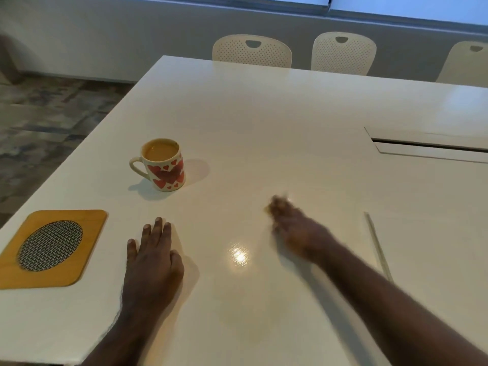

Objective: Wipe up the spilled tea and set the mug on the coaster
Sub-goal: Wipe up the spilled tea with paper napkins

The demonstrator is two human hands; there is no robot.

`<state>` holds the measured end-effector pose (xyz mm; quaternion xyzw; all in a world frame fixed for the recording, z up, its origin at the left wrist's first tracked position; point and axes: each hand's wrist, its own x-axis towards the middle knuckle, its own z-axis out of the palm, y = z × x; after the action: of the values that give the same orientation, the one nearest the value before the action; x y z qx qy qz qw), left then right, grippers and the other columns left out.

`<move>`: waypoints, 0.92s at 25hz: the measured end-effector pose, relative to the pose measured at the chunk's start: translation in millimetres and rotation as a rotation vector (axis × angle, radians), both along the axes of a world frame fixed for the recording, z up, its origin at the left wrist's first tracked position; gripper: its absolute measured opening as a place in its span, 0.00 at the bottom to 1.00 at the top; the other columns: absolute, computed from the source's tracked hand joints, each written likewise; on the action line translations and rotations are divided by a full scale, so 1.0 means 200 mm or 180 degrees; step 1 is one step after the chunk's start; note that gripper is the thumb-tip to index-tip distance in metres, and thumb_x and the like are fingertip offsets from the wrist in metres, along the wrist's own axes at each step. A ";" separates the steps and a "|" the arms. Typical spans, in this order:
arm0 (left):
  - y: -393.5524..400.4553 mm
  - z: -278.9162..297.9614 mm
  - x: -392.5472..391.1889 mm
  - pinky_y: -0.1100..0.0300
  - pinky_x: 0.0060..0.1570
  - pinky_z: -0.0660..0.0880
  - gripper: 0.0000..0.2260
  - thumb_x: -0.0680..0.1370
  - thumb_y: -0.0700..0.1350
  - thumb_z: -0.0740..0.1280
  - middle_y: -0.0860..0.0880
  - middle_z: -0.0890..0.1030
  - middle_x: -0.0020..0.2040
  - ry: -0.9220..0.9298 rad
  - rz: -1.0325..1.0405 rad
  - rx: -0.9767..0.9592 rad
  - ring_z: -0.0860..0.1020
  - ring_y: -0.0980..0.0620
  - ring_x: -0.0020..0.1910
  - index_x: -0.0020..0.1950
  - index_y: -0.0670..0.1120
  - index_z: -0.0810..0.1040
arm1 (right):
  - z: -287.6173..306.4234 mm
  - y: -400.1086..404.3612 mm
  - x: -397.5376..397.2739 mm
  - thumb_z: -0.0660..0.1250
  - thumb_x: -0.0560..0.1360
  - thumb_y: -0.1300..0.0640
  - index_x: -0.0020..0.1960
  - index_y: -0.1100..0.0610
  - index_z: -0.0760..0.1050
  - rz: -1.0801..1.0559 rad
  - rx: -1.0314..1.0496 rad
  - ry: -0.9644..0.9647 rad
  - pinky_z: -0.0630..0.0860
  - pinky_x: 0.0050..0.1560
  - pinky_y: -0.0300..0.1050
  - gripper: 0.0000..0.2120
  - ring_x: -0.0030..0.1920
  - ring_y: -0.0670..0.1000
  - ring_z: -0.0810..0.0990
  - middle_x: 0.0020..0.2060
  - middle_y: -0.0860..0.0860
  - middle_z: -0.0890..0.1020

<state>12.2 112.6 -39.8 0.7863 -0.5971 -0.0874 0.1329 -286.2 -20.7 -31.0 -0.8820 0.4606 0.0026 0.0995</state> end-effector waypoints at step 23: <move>-0.01 0.03 -0.03 0.44 0.76 0.39 0.32 0.76 0.56 0.39 0.49 0.44 0.81 -0.0163 -0.0013 0.0240 0.42 0.48 0.79 0.80 0.48 0.45 | 0.12 -0.36 -0.19 0.52 0.84 0.58 0.78 0.63 0.53 -0.1515 0.0465 -0.0292 0.48 0.77 0.46 0.25 0.79 0.54 0.48 0.80 0.56 0.50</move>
<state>6.5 109.7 -34.1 0.7915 -0.5982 -0.0900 0.0877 -323.6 -92.3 -7.5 -0.7383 0.6490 -0.0276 0.1815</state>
